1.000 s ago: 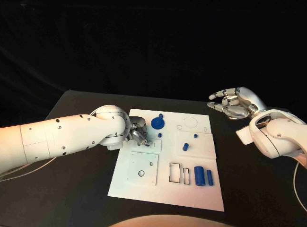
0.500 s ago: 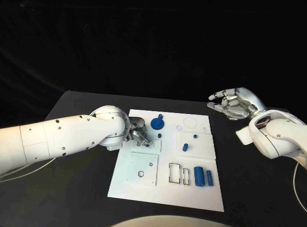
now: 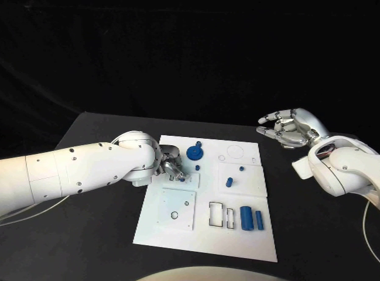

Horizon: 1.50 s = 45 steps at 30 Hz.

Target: Assemble the parts on the task board

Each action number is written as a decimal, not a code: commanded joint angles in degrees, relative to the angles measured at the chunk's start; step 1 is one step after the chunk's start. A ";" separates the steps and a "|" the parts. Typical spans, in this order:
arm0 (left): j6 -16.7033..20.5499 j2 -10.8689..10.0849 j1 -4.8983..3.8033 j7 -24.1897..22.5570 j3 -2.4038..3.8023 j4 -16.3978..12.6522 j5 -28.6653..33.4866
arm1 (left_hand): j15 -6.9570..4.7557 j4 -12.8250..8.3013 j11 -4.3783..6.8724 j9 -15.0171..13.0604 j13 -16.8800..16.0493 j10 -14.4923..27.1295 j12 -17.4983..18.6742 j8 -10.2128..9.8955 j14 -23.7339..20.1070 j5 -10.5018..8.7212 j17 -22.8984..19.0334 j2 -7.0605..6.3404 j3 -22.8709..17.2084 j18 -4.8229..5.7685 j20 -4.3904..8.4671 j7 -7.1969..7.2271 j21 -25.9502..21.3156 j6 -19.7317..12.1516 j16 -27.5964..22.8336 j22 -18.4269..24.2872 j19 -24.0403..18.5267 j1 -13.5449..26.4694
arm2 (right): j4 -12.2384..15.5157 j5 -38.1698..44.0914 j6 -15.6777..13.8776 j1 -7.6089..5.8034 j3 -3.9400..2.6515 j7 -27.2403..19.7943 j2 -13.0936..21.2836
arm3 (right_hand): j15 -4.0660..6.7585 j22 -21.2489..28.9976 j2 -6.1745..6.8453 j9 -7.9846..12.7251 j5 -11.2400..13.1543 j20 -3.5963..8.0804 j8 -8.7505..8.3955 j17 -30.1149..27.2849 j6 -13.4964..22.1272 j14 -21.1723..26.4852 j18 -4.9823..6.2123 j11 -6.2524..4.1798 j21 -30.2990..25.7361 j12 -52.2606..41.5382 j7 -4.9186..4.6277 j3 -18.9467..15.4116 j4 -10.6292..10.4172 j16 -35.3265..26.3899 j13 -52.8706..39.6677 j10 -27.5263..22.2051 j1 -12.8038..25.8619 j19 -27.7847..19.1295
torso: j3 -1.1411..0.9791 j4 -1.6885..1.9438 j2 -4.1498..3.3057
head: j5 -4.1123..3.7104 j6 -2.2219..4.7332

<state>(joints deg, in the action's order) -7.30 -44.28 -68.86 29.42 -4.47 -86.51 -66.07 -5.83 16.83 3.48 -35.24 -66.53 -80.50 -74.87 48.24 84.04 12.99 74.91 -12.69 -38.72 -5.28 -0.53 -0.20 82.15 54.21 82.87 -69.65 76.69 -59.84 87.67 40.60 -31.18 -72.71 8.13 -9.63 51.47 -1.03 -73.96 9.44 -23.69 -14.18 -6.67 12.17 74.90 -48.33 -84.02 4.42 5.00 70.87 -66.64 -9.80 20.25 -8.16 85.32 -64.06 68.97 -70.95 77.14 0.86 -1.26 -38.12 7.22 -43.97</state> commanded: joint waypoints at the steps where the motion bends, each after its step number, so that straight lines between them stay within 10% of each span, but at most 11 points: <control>1: -0.74 0.20 0.02 -0.26 0.02 -0.10 0.01 | -0.31 -0.06 -0.10 0.15 -0.09 -0.45 -0.29 -0.18 2.91 0.30 2.65 -0.28 0.62 1.02 0.03 -0.10 0.18 0.17 0.17 0.01 0.32 0.51 | 0.06 0.10 0.46 0.03 -0.01 -0.18 0.03 | 0.36 0.05 -0.03 -0.01 -0.11 -0.04 0.36 2.73 0.37 -2.76 0.73 -0.07 -0.39 -0.07 0.01 0.10 -0.27 -0.18 0.09 -0.33 0.63 -0.34 | -0.01 0.00 0.03 | 0.00 -0.02; 45: -0.57 -0.30 0.01 -0.21 0.35 -0.64 -0.93 | -0.42 -0.03 0.06 2.25 -0.38 -0.65 -0.42 0.09 2.94 0.46 2.66 -1.13 6.72 0.90 0.13 0.08 -0.13 0.66 0.16 0.52 0.04 3.70 | -0.04 0.08 0.22 0.08 -0.01 -0.38 0.19 | 0.34 0.44 0.34 0.03 0.31 -0.05 0.66 2.14 0.70 -2.59 0.85 -0.07 -0.99 0.45 0.01 -0.44 -1.08 -0.46 0.89 -0.95 1.39 -0.65 | 0.00 0.01 0.05 | 0.36 0.03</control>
<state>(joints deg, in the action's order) -7.46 -44.58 -68.84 29.40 -4.18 -86.91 -66.55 -5.82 16.90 3.47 -33.04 -67.01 -80.91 -75.17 48.24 84.04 13.30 74.91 -13.65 -32.32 -5.27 -0.53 -0.20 82.15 54.61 82.87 -69.11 76.68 -56.47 87.63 40.45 -31.22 -72.68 8.13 -9.67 51.66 -1.03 -73.57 9.88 -23.68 -14.18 -6.68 12.62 74.93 -47.94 -84.02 4.41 4.98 69.99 -66.34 -9.78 19.84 -8.86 84.97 -63.22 68.52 -70.03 76.71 0.87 -1.24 -38.07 7.56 -43.99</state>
